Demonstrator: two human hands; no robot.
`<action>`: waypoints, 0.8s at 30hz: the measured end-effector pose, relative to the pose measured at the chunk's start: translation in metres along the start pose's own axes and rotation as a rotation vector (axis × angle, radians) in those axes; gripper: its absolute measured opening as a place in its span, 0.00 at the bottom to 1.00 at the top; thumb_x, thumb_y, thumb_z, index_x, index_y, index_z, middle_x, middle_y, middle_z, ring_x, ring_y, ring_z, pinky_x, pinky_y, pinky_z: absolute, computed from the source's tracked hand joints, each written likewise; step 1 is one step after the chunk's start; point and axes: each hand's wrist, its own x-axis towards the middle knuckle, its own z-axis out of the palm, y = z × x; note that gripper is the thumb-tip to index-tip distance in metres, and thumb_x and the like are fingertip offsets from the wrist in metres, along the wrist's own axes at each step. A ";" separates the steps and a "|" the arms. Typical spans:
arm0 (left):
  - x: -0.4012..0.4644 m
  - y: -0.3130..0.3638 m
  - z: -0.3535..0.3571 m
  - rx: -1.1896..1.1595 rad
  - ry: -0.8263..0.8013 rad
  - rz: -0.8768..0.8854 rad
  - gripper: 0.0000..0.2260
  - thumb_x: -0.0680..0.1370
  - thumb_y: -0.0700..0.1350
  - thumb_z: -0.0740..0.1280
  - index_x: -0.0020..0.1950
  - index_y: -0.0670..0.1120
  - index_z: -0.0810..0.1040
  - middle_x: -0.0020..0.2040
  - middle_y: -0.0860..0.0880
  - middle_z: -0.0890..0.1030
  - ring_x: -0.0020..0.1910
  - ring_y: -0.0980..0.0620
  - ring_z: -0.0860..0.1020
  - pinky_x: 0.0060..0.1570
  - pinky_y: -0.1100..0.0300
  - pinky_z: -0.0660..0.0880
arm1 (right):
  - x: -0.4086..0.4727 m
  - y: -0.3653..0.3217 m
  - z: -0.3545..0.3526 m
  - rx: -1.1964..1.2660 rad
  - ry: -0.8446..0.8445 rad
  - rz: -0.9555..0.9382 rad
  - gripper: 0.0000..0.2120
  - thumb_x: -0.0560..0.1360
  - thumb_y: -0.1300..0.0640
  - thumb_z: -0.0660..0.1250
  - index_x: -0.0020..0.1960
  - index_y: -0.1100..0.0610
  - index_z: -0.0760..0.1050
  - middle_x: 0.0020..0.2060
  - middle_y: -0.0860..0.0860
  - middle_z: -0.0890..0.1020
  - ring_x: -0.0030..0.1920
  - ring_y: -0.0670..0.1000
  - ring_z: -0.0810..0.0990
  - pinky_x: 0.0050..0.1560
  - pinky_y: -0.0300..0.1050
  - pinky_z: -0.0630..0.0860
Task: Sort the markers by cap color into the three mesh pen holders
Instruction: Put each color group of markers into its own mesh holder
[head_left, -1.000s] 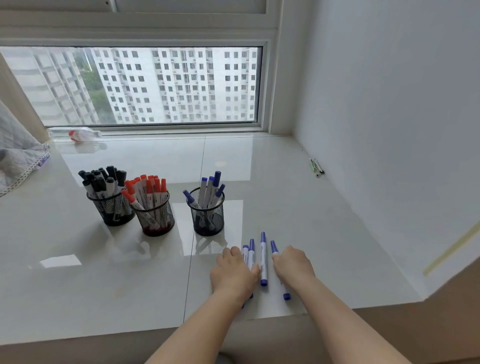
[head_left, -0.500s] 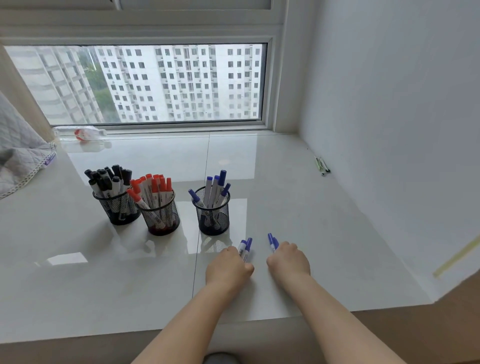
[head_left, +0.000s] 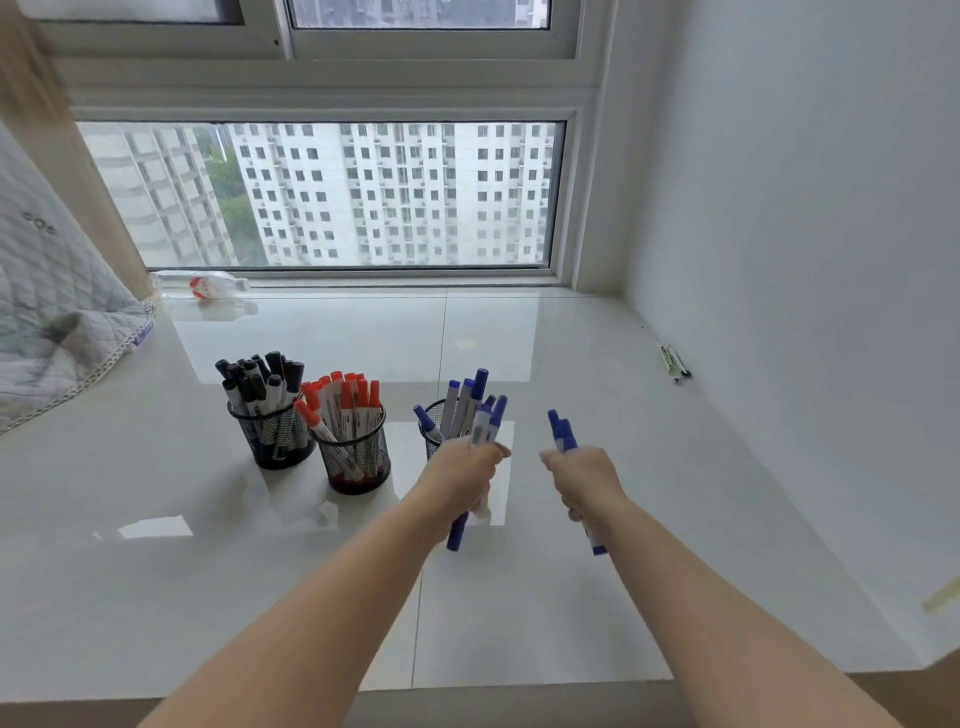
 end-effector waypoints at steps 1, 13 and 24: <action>0.003 0.008 -0.005 0.025 0.034 0.037 0.09 0.77 0.41 0.61 0.36 0.47 0.74 0.29 0.50 0.66 0.25 0.54 0.63 0.27 0.62 0.61 | 0.002 -0.012 0.004 0.061 0.005 -0.016 0.08 0.73 0.54 0.64 0.39 0.57 0.69 0.29 0.52 0.70 0.28 0.51 0.67 0.28 0.42 0.66; 0.062 0.048 -0.047 -0.215 0.240 0.405 0.14 0.78 0.56 0.59 0.36 0.49 0.68 0.29 0.53 0.65 0.27 0.57 0.65 0.33 0.63 0.65 | 0.027 -0.092 0.056 0.628 0.005 -0.334 0.26 0.78 0.43 0.58 0.24 0.52 0.74 0.23 0.47 0.79 0.27 0.45 0.78 0.34 0.38 0.72; 0.087 0.000 -0.030 -0.120 0.358 0.426 0.17 0.72 0.63 0.60 0.30 0.53 0.73 0.23 0.57 0.73 0.25 0.58 0.70 0.31 0.59 0.67 | 0.050 -0.044 0.095 0.389 0.177 -0.391 0.19 0.77 0.47 0.61 0.33 0.57 0.66 0.37 0.60 0.75 0.43 0.62 0.76 0.46 0.54 0.74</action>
